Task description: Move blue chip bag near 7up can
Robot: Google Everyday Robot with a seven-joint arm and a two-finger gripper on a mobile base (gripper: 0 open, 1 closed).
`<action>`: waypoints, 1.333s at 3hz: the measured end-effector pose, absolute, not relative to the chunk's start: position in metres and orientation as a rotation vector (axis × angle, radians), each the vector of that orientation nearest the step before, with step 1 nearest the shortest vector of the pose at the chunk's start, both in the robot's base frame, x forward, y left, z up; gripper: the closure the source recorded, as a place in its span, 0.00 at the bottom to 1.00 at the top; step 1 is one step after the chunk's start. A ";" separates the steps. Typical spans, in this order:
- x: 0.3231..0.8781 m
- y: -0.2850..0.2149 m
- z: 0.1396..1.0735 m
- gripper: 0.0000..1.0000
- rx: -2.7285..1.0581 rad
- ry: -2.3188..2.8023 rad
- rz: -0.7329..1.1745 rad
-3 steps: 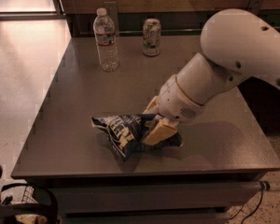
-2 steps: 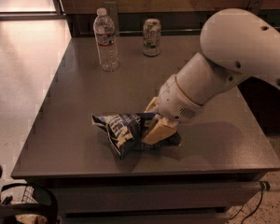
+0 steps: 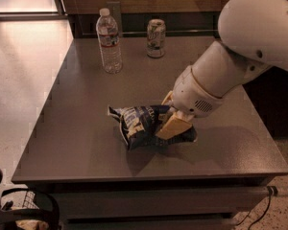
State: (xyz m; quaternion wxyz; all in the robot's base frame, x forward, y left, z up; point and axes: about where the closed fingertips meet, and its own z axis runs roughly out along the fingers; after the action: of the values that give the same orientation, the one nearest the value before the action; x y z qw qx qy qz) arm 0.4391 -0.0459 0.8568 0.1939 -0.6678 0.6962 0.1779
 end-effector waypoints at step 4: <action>0.513 -0.229 0.901 1.00 -1.376 2.200 0.298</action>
Offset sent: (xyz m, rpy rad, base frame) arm 0.0578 -0.1641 0.0544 0.0339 -0.0946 -0.4042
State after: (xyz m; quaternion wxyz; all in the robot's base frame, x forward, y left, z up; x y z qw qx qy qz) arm 0.5126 -0.2293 0.9015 0.2618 -0.5084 0.8129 0.1101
